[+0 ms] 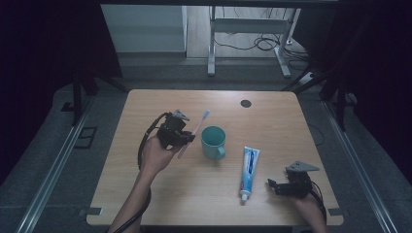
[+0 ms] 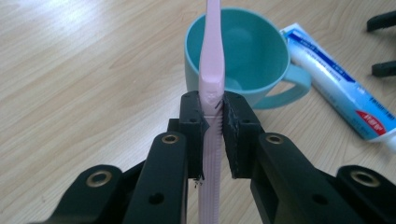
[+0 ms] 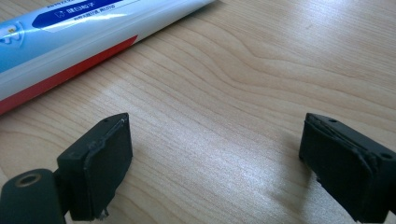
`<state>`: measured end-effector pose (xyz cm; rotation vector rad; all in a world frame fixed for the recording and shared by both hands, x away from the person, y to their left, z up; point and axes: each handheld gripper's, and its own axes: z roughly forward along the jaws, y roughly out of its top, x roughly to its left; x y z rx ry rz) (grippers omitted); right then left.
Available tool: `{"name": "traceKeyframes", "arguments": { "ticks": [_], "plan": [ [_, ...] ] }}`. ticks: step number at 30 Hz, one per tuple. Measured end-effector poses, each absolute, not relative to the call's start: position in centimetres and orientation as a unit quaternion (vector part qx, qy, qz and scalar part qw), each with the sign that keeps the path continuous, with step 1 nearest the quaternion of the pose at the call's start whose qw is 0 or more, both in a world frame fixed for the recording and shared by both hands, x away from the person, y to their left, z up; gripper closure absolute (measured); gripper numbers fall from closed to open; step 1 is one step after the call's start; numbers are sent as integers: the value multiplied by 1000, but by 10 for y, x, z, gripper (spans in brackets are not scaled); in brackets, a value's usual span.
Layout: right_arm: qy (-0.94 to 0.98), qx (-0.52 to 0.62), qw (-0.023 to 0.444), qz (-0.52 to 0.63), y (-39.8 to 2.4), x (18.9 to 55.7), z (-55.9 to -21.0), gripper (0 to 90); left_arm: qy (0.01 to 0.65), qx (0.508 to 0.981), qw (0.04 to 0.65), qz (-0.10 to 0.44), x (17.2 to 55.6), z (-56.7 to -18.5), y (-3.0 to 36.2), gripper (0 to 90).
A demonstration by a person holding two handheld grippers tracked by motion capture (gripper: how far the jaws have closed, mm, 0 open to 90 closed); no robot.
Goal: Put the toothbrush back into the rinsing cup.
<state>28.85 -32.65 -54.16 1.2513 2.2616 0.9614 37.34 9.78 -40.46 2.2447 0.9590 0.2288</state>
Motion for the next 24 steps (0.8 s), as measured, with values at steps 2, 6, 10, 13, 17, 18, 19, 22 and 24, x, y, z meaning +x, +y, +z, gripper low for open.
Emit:
{"name": "traceKeyframes", "arguments": {
  "ticks": [2,6,10,13,17,18,19,22,24],
  "plan": [
    [805,445,191,342,-327,289,-542,94,369,858,346,88,375,-404,97,790],
    [805,445,191,342,-327,289,-542,94,368,854,358,88,377,-402,94,790],
    [805,445,191,342,-327,289,-542,94,367,850,367,91,380,-400,91,790],
    [805,445,191,342,-327,289,-542,94,366,846,377,94,381,-398,88,790],
    [805,445,191,342,-327,289,-542,94,363,841,389,97,384,-397,83,790],
    [805,445,191,342,-327,289,-542,94,363,840,392,97,385,-397,81,790],
    [805,445,191,342,-327,289,-542,94,363,838,396,97,386,-396,80,790],
    [805,445,191,342,-327,289,-542,94,362,832,410,97,389,-394,76,790],
    [805,445,191,342,-327,289,-542,94,360,830,414,98,390,-393,73,790]
  ]
}}
